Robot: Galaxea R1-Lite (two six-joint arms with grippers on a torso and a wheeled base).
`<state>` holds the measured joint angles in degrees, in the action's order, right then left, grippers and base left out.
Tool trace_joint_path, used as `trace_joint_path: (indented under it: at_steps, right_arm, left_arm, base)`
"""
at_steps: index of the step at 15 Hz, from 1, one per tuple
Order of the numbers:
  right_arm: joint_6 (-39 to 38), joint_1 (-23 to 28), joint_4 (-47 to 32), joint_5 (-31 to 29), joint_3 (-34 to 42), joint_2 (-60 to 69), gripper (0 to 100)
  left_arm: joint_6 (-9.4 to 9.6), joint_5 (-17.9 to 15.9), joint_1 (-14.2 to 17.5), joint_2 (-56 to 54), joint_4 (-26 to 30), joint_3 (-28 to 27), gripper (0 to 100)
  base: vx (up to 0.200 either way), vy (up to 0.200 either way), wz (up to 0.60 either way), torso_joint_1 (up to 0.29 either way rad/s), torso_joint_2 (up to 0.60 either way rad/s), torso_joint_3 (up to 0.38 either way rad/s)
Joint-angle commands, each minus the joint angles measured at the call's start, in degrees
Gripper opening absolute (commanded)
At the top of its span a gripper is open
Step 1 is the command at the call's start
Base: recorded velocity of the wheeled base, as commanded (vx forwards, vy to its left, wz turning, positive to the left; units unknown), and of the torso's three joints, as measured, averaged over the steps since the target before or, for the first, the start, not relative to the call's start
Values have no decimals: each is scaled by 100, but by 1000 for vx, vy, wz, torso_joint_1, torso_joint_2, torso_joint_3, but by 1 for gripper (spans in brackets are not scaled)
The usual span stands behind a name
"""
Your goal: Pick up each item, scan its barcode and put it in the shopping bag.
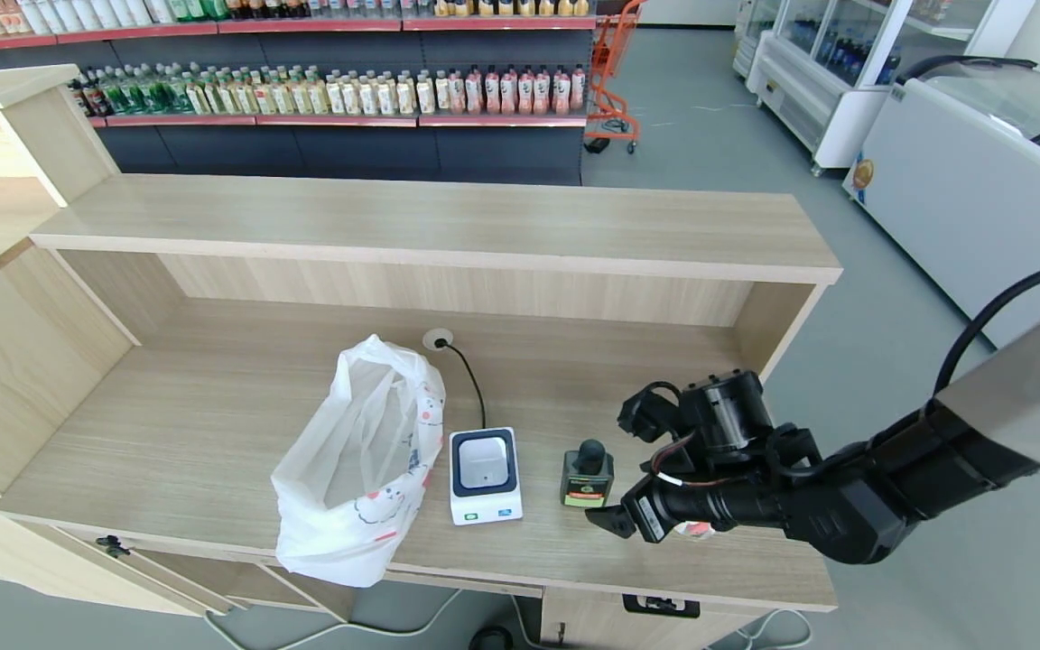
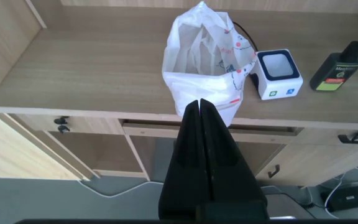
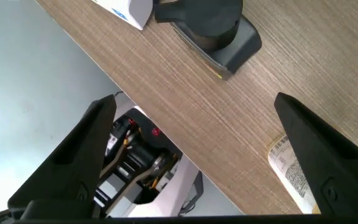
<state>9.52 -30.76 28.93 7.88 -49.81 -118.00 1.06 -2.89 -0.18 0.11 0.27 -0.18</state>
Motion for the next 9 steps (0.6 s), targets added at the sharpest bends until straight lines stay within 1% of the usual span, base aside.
trace_joint_path:
  at_steps: [1,7,9]
  right_arm:
    - [103,-27,69,4,-134,-311,100]
    - [419,-9,271,4,-793,-882,100]
    - [428,-18,262,223,-952,-996,100]
  left_arm:
    - [-1,-1,1,-2,0,1,0]
    - [-1,-1,1,-2,0,1,0]
    - [-1,-1,1,-2,0,1,0]
  base:
    - [0,0,0,0,0,0]
    - [0,0,0,0,0,0]
    - [0,0,0,0,0,0]
